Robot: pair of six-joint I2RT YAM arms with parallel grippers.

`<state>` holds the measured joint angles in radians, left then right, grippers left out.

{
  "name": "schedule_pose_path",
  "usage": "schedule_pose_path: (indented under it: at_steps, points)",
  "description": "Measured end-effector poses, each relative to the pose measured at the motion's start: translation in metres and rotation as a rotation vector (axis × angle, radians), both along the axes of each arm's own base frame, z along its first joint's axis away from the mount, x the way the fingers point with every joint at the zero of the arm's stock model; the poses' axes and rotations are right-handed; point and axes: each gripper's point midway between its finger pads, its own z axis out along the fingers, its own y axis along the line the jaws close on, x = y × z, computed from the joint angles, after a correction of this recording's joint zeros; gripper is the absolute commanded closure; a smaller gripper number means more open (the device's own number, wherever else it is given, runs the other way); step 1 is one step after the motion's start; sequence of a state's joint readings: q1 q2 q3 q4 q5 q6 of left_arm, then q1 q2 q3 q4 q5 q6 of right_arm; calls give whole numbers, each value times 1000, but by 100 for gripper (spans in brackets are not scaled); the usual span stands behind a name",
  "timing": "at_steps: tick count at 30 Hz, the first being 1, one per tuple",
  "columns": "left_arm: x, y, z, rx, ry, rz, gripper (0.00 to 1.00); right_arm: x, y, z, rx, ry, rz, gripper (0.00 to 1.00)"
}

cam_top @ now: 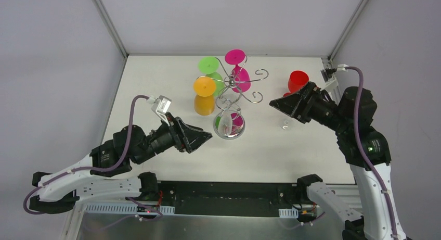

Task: Take the wine glass off the wine glass rack
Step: Pick up the wine glass from the wine rack.

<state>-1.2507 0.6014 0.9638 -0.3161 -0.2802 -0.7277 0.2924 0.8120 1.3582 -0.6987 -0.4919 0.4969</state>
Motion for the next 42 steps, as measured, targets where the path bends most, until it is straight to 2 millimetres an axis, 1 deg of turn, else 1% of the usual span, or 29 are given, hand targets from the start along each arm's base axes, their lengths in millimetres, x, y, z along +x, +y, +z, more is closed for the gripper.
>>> schedule_pose_path:
  at_steps: [3,6,8,12,15,17,19,21,26,27,28,30,34,39,42]
  points:
    - [4,-3,5,-24,3,18,38,-5,12,-3,72,50,49,28]
    - [8,-11,8,-42,7,27,39,-9,22,1,121,66,92,28]
    - [10,-17,9,-50,13,29,39,-13,30,2,140,65,127,32]
    - [13,-26,11,-67,25,33,40,-25,50,5,185,89,192,36]
    - [14,-29,15,-92,31,33,40,-34,67,1,200,115,232,41]
    - [14,-29,20,-116,33,33,40,-36,75,-5,201,129,233,43]
    - [14,-29,24,-134,33,34,40,-35,82,-13,200,144,217,46]
    - [14,-28,26,-148,35,40,40,-31,89,-22,196,157,185,47]
    - [14,-22,21,-163,41,49,40,-23,99,-36,205,162,107,48]
    - [13,-21,19,-163,42,48,40,-23,102,-37,210,158,102,48]
    - [13,-19,19,-167,42,48,40,-24,105,-38,213,156,98,51]
    - [11,-16,18,-173,41,49,40,-22,108,-39,220,147,73,53]
    - [9,-7,18,-194,36,51,40,-10,108,-38,255,127,-19,58]
    - [9,-1,18,-207,33,61,40,5,105,-43,290,125,-121,60]
    - [9,3,15,-207,33,69,40,10,108,-41,312,124,-153,61]
